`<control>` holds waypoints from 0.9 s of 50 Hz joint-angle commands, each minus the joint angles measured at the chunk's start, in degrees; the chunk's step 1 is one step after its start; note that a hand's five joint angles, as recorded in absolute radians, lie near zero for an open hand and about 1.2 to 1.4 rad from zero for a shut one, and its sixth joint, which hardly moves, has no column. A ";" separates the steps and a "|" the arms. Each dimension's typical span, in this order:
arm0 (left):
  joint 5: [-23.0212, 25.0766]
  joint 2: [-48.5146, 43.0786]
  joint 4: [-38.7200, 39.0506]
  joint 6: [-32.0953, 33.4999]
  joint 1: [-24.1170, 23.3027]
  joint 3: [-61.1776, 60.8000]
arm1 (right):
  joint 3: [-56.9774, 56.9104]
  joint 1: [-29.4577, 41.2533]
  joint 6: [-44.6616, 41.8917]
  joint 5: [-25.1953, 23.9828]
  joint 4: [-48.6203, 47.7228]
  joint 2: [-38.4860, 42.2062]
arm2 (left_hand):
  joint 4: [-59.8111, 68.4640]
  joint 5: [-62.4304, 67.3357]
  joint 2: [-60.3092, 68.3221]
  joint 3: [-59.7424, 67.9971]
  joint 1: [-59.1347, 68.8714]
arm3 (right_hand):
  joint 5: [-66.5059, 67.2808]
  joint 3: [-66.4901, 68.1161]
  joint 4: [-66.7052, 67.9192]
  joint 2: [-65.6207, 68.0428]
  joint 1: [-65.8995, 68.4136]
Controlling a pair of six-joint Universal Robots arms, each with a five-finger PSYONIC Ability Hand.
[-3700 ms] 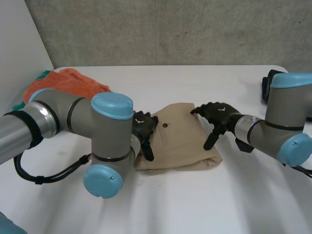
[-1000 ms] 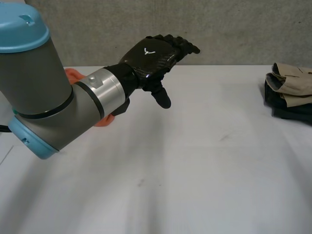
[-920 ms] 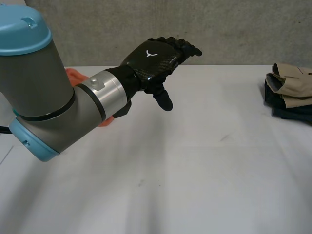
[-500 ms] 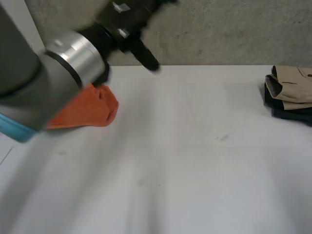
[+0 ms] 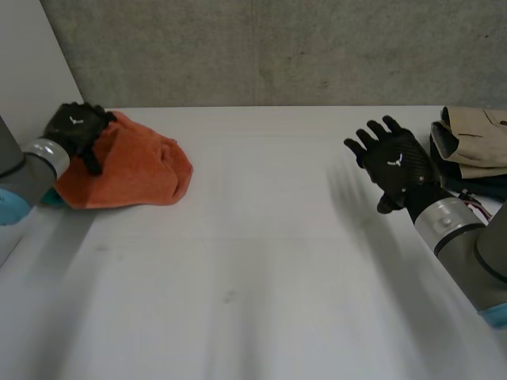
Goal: Fold the laundry.
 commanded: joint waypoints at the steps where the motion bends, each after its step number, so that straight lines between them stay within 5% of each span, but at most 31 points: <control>1: 1.82 -5.18 8.14 -6.72 -0.23 2.32 | 0.18 -0.69 -3.30 0.95 1.14 0.60 | 41.79 41.33 41.42 41.71 41.87 | -2.44 -1.89 -2.08 -2.38 -2.88; 3: 1.56 -4.83 9.46 -7.96 -0.84 2.06 | 0.18 -0.77 -3.30 1.48 1.14 0.60 | 65.46 65.00 65.09 65.38 65.54 | -2.44 -1.89 -2.08 -2.38 -2.88; 11: -2.57 11.76 12.28 -17.71 -6.64 -2.95 | -0.09 -0.69 -3.39 3.06 1.06 0.51 | 65.55 65.10 65.19 65.47 65.63 | -2.44 -1.89 -2.08 -2.38 -2.88; 23: -3.98 32.78 14.04 -42.04 -16.75 -3.48 | 0.09 -0.69 -3.22 4.55 1.06 0.51 | 65.55 65.10 65.19 65.47 65.63 | -2.44 -1.89 -2.08 -2.38 -2.88; 31: -10.03 32.01 14.04 -52.69 -20.27 -4.09 | -0.09 -0.69 -2.87 7.28 1.05 0.51 | 65.55 65.10 65.19 65.47 65.63 | -2.44 -1.89 -2.08 -2.38 -2.88; 45: -11.63 6.53 0.08 -47.18 -23.88 -10.86 | -3.24 -2.35 12.06 9.30 8.07 -1.16 | 65.55 65.10 65.19 65.47 65.63 | -2.44 -1.89 -2.08 -2.38 -2.88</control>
